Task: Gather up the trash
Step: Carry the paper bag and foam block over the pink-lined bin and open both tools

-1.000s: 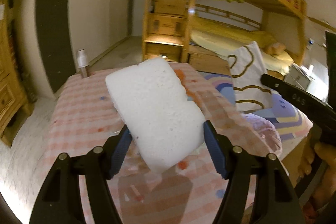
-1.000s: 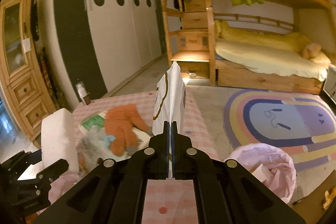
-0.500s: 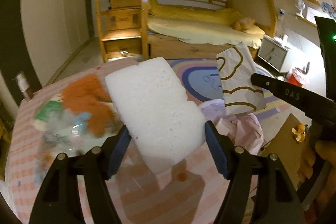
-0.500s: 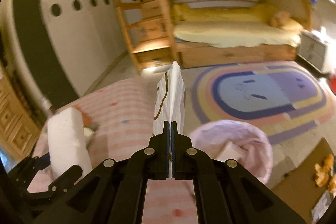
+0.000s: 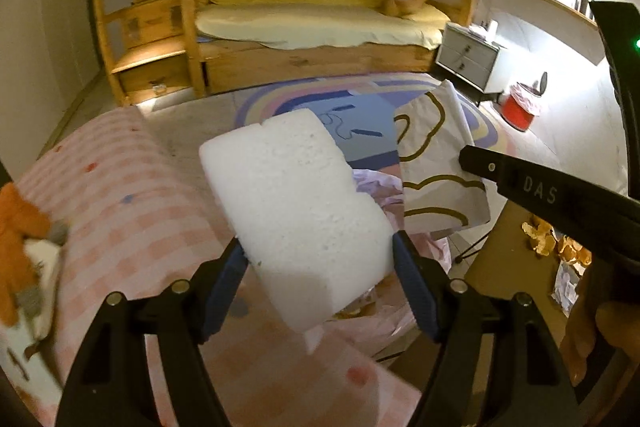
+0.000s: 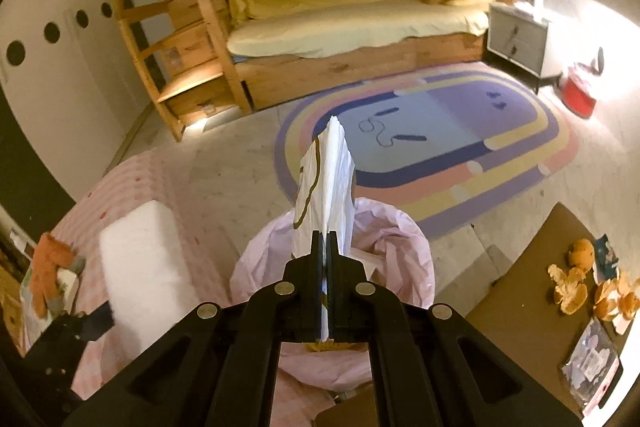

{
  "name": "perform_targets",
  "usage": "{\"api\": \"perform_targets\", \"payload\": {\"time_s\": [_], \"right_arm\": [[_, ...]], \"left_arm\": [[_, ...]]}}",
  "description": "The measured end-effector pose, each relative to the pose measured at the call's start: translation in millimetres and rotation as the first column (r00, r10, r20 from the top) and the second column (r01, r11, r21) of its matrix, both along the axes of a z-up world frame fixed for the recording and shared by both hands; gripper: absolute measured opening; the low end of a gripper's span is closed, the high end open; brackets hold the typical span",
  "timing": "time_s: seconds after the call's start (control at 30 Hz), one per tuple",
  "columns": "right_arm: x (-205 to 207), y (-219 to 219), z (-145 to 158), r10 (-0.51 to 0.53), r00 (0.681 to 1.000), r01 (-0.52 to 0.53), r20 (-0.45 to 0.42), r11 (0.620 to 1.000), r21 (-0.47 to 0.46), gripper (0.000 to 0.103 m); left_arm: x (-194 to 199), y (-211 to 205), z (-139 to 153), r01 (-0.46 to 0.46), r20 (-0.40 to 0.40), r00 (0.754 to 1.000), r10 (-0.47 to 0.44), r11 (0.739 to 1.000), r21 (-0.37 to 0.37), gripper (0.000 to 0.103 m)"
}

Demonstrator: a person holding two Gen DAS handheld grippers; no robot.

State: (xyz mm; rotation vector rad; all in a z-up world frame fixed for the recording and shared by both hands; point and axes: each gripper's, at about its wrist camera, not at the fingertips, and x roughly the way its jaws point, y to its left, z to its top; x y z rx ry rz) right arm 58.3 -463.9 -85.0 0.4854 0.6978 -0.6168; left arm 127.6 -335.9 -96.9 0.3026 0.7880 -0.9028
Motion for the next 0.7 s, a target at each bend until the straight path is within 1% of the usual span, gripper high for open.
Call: {"api": "perform_targets", "payload": {"time_s": [0.07, 0.17, 0.23, 0.27, 0.3, 0.47, 0.7], "right_arm": [[1.1, -6.8, -2.4, -0.008, 1.000, 0.008, -0.001, 1.000, 0.010, 0.002], [2.8, -15.0, -5.7, -0.012, 1.000, 0.012, 0.010, 0.999, 0.030, 0.007], [1.8, -20.6, -9.3, -0.016, 0.999, 0.014, 0.027, 0.998, 0.068, 0.016], [-0.5, -21.0, -9.2, -0.021, 0.999, 0.018, 0.036, 0.997, 0.077, 0.025], [-2.8, -22.1, -8.2, -0.031, 0.999, 0.028, 0.045, 0.997, 0.077, 0.030], [-10.0, -21.3, -1.3, -0.053, 0.995, 0.046, 0.089, 0.996, 0.078, 0.030], [-11.7, -0.5, 11.8, -0.014, 0.991, 0.009, 0.130, 0.999, 0.038, 0.030]], "left_arm": [[2.9, -7.8, -2.9, 0.008, -0.012, 1.000, -0.008, 1.000, 0.003, 0.073], [8.3, -18.4, -5.7, 0.014, -0.020, 1.000, -0.014, 1.000, 0.006, 0.078], [9.7, -22.6, -7.2, 0.009, -0.012, 1.000, -0.009, 1.000, 0.019, 0.083], [10.3, -23.6, -7.2, 0.005, -0.006, 1.000, -0.005, 1.000, 0.025, 0.084], [11.0, -22.7, -7.1, -0.001, 0.001, 1.000, 0.001, 1.000, 0.030, 0.087], [12.8, -11.7, -0.4, -0.045, 0.009, 0.999, 0.045, 0.999, 0.020, 0.088], [14.3, 25.2, 17.1, -0.110, 0.013, 0.994, 0.111, 0.994, -0.025, 0.088]]}}
